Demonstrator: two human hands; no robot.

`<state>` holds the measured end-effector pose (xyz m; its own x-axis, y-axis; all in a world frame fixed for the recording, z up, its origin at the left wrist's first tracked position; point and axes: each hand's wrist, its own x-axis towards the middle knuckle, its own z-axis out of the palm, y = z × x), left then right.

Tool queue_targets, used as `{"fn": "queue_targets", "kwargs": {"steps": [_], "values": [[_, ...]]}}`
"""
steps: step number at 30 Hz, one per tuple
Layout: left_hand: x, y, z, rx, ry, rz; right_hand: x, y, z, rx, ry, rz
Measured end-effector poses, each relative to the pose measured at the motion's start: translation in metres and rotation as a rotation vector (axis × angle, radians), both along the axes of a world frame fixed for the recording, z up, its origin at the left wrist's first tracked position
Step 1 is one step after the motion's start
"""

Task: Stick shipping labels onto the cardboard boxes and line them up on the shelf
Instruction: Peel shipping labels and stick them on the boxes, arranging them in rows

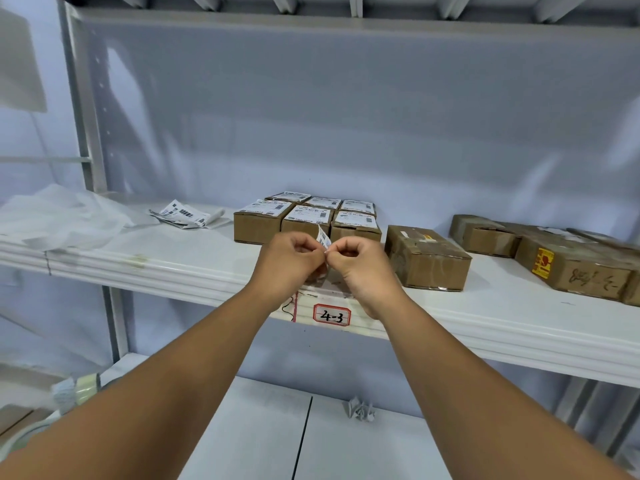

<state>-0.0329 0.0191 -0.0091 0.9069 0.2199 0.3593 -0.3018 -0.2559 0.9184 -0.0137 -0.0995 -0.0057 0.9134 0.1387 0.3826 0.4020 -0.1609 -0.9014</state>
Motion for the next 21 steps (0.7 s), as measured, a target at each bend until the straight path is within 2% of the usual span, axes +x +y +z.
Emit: {"fn": "queue_targets", "kwargs": {"steps": [7,11,21], "values": [[0.002,0.003,0.013,-0.038,0.112,-0.122,0.001,-0.002,0.001,-0.064,0.010,-0.039],[0.000,0.006,0.023,0.055,0.168,-0.125,-0.001,-0.001,0.002,-0.084,0.003,-0.044],[-0.001,0.004,0.028,0.361,0.127,-0.015,-0.001,-0.002,0.002,-0.076,0.036,-0.035]]}}
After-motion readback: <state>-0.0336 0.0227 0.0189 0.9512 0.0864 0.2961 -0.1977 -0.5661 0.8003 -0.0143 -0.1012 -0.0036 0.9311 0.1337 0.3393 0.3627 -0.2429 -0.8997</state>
